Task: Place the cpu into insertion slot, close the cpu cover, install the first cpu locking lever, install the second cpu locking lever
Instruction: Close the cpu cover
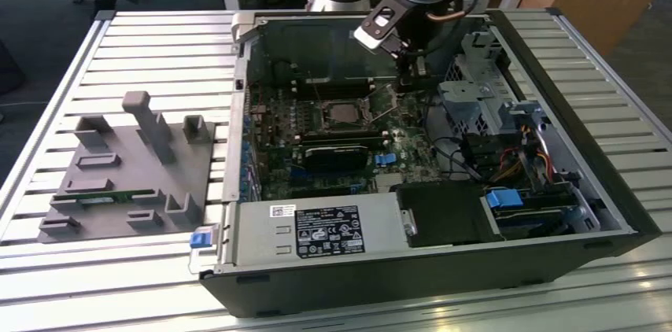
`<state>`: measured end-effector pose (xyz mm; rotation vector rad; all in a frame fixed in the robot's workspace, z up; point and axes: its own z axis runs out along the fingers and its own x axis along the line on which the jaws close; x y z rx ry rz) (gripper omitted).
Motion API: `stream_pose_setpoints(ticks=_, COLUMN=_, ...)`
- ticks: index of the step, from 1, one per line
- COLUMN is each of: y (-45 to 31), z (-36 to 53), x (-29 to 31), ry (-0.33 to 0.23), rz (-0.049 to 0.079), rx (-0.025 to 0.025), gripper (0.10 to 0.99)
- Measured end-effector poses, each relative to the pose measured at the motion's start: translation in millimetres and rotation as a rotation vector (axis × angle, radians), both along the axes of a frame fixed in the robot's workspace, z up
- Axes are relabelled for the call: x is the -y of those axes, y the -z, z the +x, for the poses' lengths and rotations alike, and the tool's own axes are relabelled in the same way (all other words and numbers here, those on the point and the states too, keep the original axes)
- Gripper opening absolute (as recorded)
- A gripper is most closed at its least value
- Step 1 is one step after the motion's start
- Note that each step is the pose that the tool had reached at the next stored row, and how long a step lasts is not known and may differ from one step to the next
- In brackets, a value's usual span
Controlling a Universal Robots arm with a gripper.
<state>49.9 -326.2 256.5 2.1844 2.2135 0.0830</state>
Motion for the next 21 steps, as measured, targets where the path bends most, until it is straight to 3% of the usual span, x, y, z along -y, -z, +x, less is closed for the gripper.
stream_pose_setpoints(ticks=7, y=0.3, z=4.1, x=0.0, ry=0.000, rz=0.000, rx=-0.0052, gripper=0.106)
stream_pose_setpoints(ticks=11, y=1.2, z=9.1, x=-0.2, ry=0.000, rz=0.000, rx=-0.0133, gripper=0.106)
stream_pose_setpoints(ticks=16, y=4.6, z=15.0, x=-0.6, ry=0.000, rz=0.000, rx=-0.0286, gripper=0.106)
stream_pose_setpoints(ticks=21, y=10.7, z=17.0, x=-0.9, ry=0.000, rz=0.000, rx=-0.0383, gripper=0.106)
